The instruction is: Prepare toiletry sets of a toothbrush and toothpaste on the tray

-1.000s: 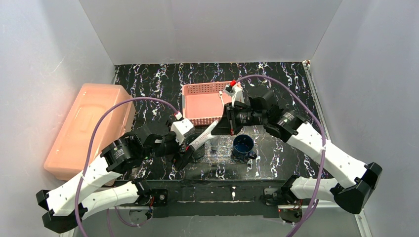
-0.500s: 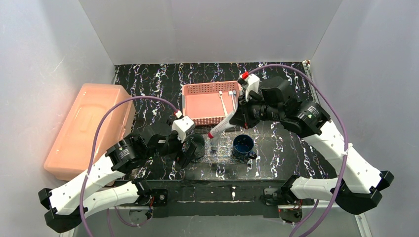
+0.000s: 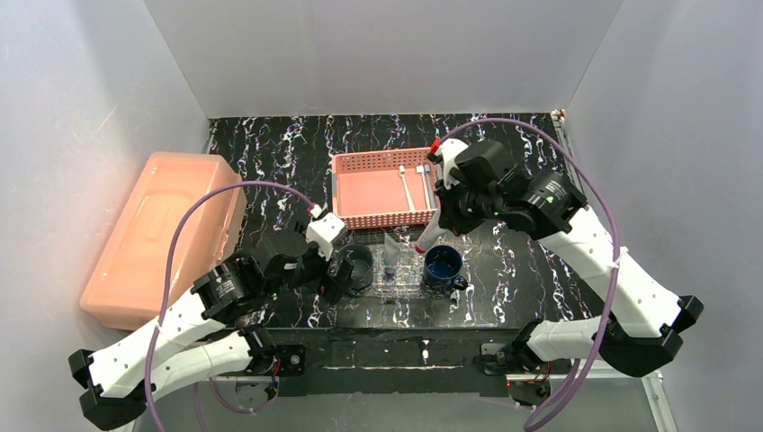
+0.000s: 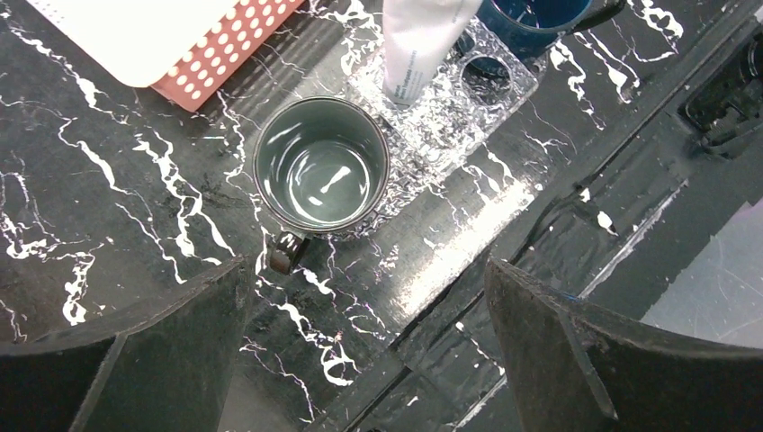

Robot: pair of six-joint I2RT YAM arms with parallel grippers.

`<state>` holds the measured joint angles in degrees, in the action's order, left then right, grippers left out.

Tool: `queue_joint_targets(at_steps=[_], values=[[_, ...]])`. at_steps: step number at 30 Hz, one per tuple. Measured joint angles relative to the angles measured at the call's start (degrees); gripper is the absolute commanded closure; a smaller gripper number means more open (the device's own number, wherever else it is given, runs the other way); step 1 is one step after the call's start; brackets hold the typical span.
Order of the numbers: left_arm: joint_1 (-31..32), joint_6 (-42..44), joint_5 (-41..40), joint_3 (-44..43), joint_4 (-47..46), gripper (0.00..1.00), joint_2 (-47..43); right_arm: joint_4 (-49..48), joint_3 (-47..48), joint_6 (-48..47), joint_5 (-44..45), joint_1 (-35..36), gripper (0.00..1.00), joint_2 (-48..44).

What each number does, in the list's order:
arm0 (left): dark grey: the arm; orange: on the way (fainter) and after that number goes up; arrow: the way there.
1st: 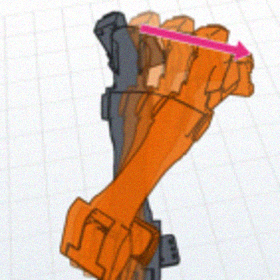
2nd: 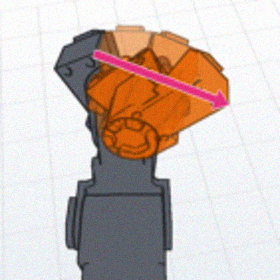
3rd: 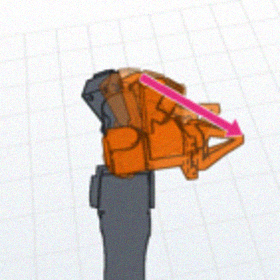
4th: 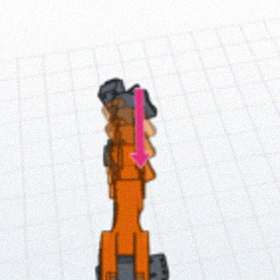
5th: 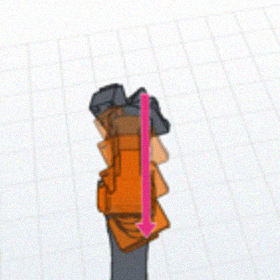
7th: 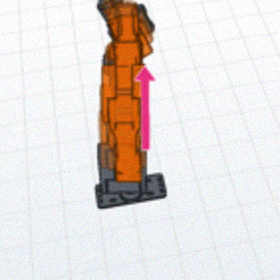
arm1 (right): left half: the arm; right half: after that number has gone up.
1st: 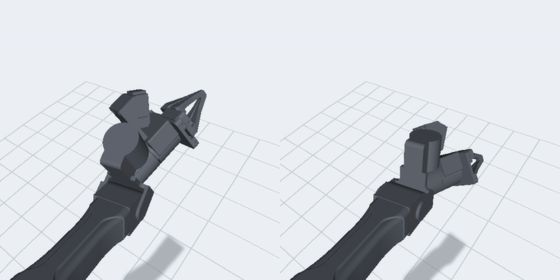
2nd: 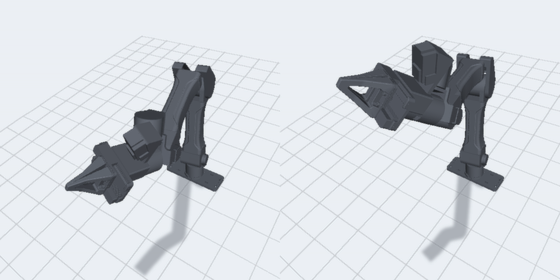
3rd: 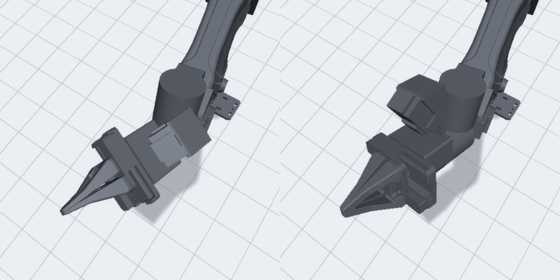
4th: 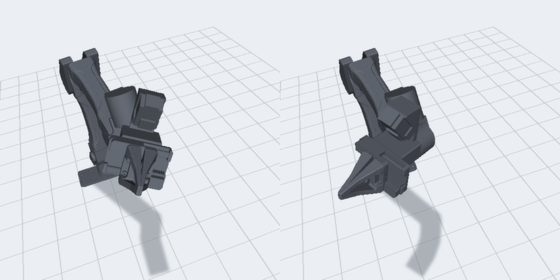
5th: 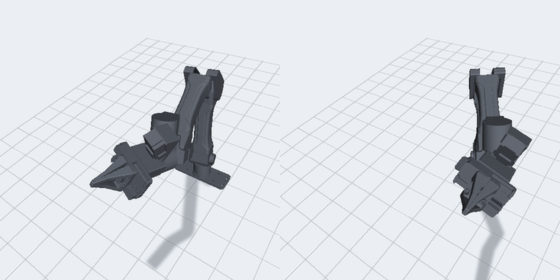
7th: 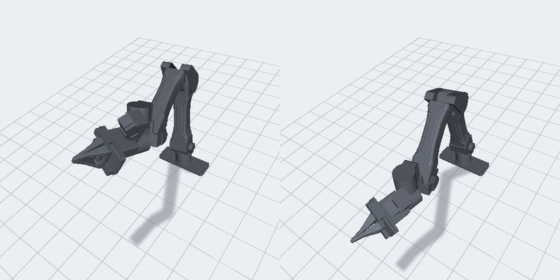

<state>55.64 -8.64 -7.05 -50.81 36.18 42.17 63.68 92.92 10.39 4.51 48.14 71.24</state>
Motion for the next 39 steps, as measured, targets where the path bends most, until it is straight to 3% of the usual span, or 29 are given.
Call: queue_joint_targets(at_steps=[14,27,39], values=[[0.0,-1.1,-6.8,1.5,-1.4,0.02,-3.3,-0.9,-1.6,0.0,12.8,13.0,0.99,5.0],[0.0,-1.4,-8.0,1.6,-1.4,0.02,-2.9,-10.6,-10.2,0.3,17.0,14.3,0.99,7.3],[0.0,-1.4,-8.3,1.6,-1.4,0.02,-2.5,-14.7,-11.7,0.1,16.9,14.3,0.99,8.6]])
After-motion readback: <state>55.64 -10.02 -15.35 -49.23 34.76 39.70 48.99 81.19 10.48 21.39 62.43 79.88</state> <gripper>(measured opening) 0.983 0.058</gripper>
